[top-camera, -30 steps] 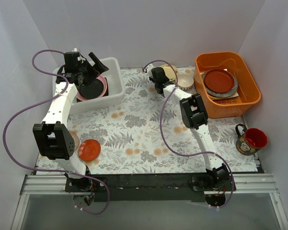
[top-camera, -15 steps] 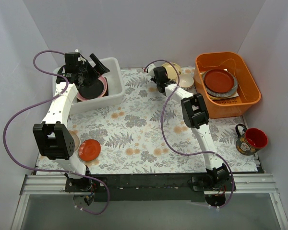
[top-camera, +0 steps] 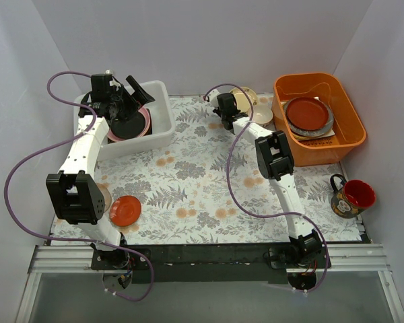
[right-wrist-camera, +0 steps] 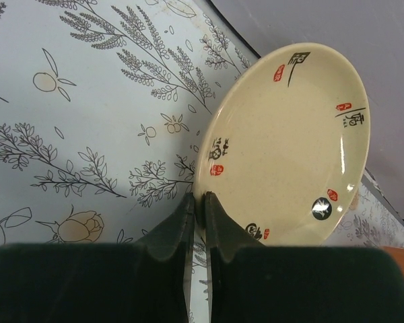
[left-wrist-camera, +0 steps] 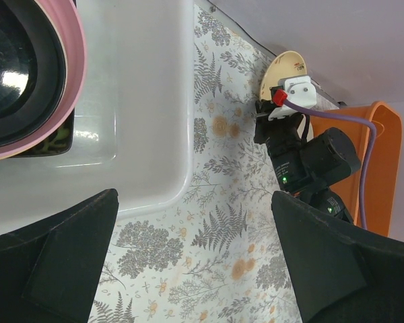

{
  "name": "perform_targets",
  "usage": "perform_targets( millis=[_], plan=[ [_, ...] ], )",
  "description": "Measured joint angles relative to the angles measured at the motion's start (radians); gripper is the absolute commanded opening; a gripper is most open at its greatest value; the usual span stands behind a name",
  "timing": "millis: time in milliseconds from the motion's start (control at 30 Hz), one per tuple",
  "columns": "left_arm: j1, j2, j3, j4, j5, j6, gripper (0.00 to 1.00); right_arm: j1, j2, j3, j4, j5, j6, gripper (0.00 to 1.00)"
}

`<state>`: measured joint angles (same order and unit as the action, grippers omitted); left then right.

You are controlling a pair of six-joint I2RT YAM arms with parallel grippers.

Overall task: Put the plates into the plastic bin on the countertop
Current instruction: Move the plate to the center of the board.

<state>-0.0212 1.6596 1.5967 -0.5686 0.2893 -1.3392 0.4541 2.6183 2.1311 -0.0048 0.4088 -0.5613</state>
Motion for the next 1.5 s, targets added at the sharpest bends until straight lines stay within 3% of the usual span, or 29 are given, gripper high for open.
perform_targets(
  millis=[367,700,1167,1500],
  plan=[
    [0.0,0.0,0.0,-0.007,0.0,0.001,0.98,0.028,-0.006,-0.003,-0.003,-0.029,-0.007,0.01],
    [0.0,-0.016,-0.009,-0.008,-0.001,0.008,0.98,0.142,-0.08,-0.107,-0.024,-0.042,-0.029,0.01],
    [0.006,-0.103,-0.021,-0.027,0.021,0.008,0.98,0.308,-0.379,-0.528,-0.111,0.018,-0.016,0.01],
    [0.006,-0.253,-0.16,-0.03,0.072,0.022,0.98,0.451,-0.556,-0.719,-0.248,0.036,0.122,0.01]
  ],
)
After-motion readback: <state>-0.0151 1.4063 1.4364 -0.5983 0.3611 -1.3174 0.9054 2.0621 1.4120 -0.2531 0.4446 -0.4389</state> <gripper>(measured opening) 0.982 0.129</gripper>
